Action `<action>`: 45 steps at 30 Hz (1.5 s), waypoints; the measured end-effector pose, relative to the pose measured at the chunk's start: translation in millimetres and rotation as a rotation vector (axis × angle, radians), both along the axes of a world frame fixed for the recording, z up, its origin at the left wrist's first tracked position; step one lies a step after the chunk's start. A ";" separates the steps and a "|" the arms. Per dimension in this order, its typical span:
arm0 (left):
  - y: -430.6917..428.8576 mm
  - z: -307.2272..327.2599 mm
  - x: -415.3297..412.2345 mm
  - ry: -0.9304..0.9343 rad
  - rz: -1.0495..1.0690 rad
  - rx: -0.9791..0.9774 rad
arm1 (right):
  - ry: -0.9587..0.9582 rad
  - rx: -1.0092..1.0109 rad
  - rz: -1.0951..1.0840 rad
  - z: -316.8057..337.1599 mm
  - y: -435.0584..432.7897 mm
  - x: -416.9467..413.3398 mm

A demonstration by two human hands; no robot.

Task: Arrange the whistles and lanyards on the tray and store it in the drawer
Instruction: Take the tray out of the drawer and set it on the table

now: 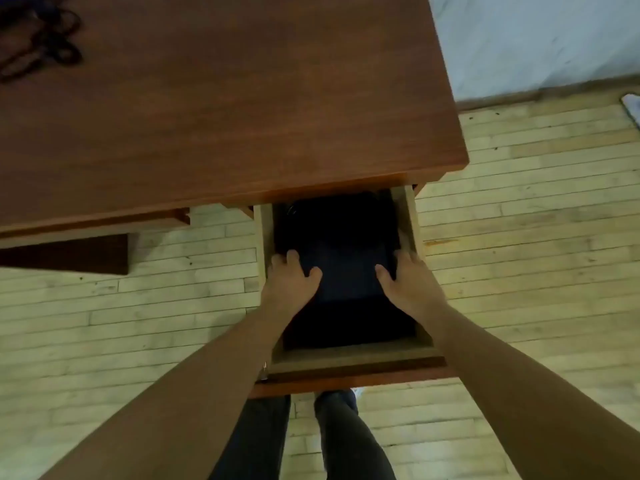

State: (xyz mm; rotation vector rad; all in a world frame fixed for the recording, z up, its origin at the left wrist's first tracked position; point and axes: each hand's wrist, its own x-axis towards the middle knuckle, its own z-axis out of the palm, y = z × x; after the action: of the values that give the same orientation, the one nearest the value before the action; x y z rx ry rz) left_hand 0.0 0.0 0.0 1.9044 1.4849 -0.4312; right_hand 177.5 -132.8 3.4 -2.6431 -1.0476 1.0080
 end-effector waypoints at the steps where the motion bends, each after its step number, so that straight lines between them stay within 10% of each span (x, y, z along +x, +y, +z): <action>1: 0.7 -11.6 0.9 0.006 0.034 -0.032 | 0.006 0.010 -0.003 -11.0 2.8 1.1; 21: -8.0 -117.7 -8.0 -0.133 0.473 -0.145 | -0.039 -0.031 -0.301 -115.0 26.6 -22.1; 23: -9.9 -118.4 -17.1 0.046 0.140 -0.041 | -0.059 0.003 -0.344 -109.2 29.6 -20.5; 26: -6.2 -99.4 -16.6 -0.244 0.566 -0.120 | -0.086 0.041 -0.378 -93.9 29.2 -16.6; 45: 0.0 61.0 -38.9 -0.113 0.140 0.058 | 0.052 0.093 -0.677 59.3 -19.5 -47.6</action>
State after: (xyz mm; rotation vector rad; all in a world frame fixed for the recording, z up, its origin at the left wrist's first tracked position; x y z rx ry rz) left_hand -38.9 0.0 61.0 1.8238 1.5581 -0.2146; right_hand 129.8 -152.3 62.8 -2.5677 -0.1380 0.8300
